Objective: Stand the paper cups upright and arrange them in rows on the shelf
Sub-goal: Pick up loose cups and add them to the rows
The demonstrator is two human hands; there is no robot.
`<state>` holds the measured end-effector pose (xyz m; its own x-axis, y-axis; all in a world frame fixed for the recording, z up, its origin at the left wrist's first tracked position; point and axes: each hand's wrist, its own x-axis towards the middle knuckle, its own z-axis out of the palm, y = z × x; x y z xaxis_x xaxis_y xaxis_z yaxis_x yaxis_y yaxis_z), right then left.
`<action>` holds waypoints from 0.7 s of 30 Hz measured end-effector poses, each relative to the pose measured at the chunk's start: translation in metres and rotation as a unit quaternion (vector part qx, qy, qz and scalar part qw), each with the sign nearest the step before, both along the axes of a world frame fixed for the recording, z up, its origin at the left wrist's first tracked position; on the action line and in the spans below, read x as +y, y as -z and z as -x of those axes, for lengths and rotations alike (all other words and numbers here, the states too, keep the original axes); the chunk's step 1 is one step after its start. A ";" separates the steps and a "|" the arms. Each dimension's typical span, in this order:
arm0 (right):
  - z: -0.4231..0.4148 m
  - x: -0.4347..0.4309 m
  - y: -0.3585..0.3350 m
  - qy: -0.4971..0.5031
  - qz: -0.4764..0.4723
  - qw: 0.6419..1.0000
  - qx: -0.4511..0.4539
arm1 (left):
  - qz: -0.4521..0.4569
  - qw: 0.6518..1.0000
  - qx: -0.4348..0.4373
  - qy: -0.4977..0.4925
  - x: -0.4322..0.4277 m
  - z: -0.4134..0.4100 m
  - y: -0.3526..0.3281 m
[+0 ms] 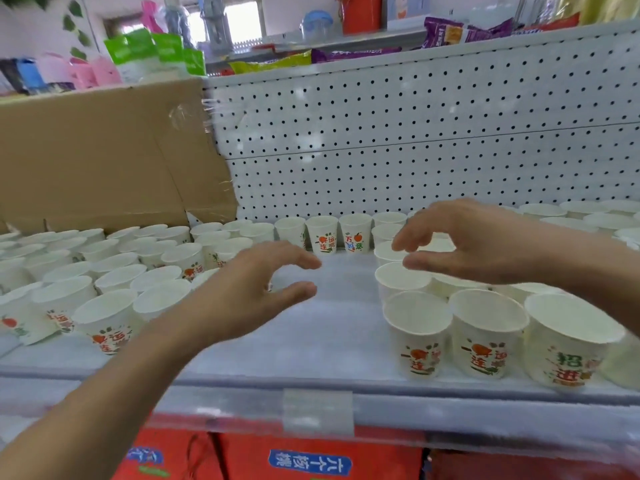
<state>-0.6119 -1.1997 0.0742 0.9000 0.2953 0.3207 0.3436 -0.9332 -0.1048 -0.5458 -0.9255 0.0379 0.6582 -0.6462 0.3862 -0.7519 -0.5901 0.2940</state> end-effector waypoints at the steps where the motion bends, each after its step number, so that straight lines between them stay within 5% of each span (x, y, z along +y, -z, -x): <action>1: -0.013 0.006 -0.003 0.006 0.002 1.000 0.005 | -0.012 1.000 -0.003 -0.004 0.011 -0.016 -0.007; 7: -0.117 0.053 -0.012 0.039 0.067 0.996 0.047 | -0.081 0.996 0.032 -0.034 0.050 -0.120 -0.046; 14: -0.219 0.087 -0.004 0.135 0.167 0.974 0.067 | -0.160 0.987 0.000 -0.003 -0.013 -0.219 -0.043; 21: -0.240 0.073 0.002 0.174 0.149 0.968 0.102 | -0.210 0.974 -0.037 -0.070 -0.048 -0.260 -0.017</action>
